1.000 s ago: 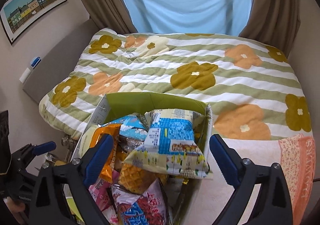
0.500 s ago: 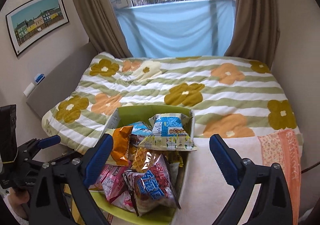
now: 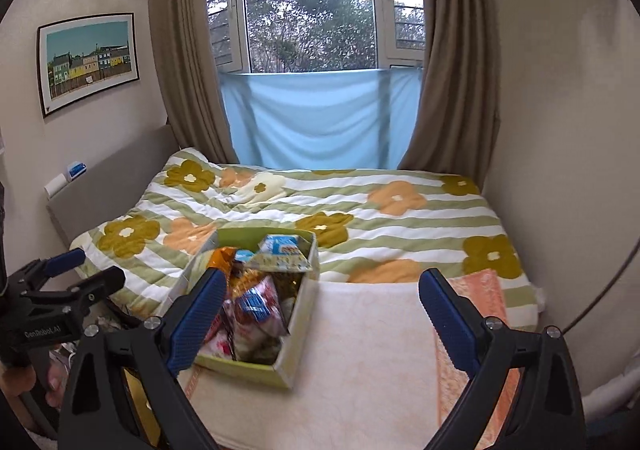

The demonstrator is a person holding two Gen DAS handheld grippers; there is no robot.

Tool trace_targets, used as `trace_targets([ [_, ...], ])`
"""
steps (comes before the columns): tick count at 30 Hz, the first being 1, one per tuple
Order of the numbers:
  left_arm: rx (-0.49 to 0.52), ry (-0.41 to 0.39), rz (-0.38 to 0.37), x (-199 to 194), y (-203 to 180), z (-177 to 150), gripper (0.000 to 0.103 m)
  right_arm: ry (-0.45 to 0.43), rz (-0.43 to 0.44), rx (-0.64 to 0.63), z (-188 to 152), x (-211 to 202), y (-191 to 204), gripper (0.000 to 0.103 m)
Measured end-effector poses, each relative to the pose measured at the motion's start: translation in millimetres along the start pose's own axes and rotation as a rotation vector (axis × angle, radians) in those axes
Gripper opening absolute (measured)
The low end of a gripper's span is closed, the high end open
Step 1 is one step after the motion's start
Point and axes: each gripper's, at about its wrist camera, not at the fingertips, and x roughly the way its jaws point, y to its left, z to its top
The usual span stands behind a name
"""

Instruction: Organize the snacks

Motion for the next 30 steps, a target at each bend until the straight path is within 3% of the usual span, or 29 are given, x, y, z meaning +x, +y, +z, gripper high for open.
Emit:
trace_targets([
  [6,0.009,-0.065,0.039,-40,-20,-32,0.103,-0.032,-0.06,-0.017,-34,-29,-10,0.097],
  [8,0.016,-0.069,0.045,-44,-24,-38,0.103,-0.042,-0.075,-0.017,-44,-37,-13,0.102],
  [12,0.027,-0.069,0.034,-51,-36,-48,0.103,-0.053,-0.091,0.007,-58,-51,-22,0.102],
  [30,0.04,-0.067,0.013,-63,-55,-59,0.103,-0.082,-0.112,0.031,-73,-74,-33,0.102],
])
